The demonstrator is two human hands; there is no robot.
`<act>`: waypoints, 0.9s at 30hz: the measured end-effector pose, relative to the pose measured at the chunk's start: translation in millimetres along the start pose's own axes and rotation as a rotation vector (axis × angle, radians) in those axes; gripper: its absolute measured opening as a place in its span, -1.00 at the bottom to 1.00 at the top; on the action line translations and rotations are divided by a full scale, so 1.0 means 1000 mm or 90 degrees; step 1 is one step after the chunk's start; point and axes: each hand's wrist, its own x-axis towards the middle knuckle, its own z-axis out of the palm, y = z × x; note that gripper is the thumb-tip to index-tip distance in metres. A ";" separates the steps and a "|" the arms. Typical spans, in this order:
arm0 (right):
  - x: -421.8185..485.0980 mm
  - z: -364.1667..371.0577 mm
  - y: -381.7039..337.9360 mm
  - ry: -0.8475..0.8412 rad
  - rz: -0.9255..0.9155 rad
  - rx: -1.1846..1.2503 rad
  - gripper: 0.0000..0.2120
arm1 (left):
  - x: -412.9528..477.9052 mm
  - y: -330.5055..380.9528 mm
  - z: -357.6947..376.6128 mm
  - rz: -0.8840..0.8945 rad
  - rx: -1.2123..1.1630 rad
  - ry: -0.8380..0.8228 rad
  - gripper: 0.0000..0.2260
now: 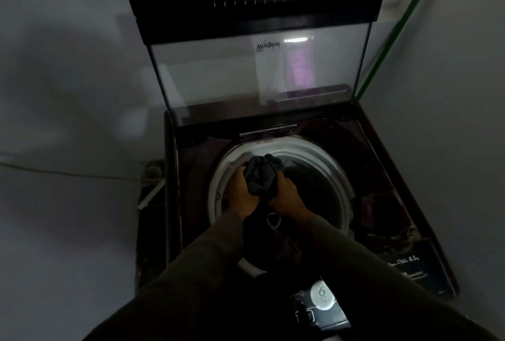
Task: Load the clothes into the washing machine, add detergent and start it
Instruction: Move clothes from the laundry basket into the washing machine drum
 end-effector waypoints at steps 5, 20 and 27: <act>0.007 0.016 0.003 0.007 0.031 0.001 -0.23 | 0.002 -0.009 0.003 0.047 0.063 -0.006 -0.64; -0.004 0.022 0.021 -0.011 -0.002 -0.103 -0.37 | -0.014 -0.020 -0.005 0.146 0.348 -0.157 -0.44; -0.026 -0.008 0.035 0.016 -0.028 -0.386 -0.35 | -0.023 -0.004 0.000 0.273 0.551 -0.130 -0.30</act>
